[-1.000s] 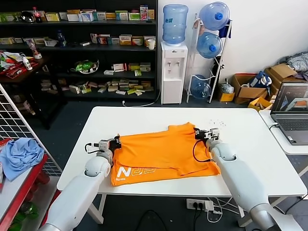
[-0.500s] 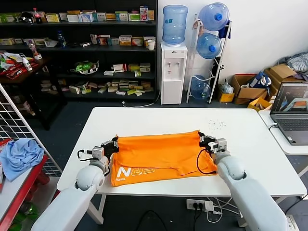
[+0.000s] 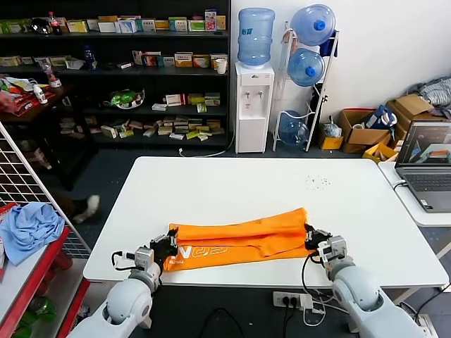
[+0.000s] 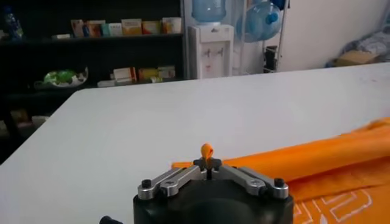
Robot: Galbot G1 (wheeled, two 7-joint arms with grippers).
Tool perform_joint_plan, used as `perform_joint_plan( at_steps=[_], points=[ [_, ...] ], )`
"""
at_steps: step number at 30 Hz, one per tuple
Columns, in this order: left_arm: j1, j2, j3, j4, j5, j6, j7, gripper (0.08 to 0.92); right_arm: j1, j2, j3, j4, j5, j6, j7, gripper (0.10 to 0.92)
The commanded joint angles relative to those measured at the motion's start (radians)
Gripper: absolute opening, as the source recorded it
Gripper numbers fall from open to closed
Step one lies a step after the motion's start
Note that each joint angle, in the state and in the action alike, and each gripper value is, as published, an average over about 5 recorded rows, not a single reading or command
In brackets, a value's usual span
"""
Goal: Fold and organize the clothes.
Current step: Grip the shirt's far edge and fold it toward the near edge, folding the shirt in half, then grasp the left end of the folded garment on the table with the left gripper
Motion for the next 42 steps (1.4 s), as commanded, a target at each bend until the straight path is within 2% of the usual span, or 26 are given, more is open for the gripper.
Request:
perform_joint_plan(
  at_steps=[1, 5, 10, 19, 24, 28, 42],
  points=[
    [0.108, 0.005, -0.003, -0.077, 0.044, -0.039, -0.007, 0.118, -0.084, -0.020, 0.020, 0.061, -0.014, -0.032, 0.042, 0.155],
    [0.103, -0.005, -0.009, -0.077, 0.065, -0.095, -0.005, 0.214, -0.083, -0.024, 0.022, 0.067, -0.012, -0.031, 0.047, 0.259],
    [0.098, -0.008, -0.017, -0.086, 0.065, -0.099, -0.014, 0.362, -0.088, -0.026, 0.022, 0.081, -0.009, -0.033, 0.050, 0.406],
    [0.095, -0.022, -0.036, -0.075, -0.140, 0.000, -0.063, 0.621, -0.099, -0.023, 0.025, 0.097, -0.009, -0.033, 0.056, 0.666],
    [0.084, -0.041, -0.054, -0.075, -0.274, 0.016, -0.095, 0.757, -0.107, -0.020, 0.030, 0.101, -0.009, -0.031, 0.057, 0.798],
    [0.078, -0.059, -0.061, -0.076, -0.310, 0.018, -0.106, 0.816, -0.108, -0.017, 0.029, 0.100, -0.010, -0.030, 0.056, 0.821],
    [0.044, -0.091, -0.045, 0.037, -0.259, 0.037, -0.126, 0.821, -0.107, -0.022, 0.025, 0.108, 0.001, -0.030, 0.056, 0.823]
  ],
)
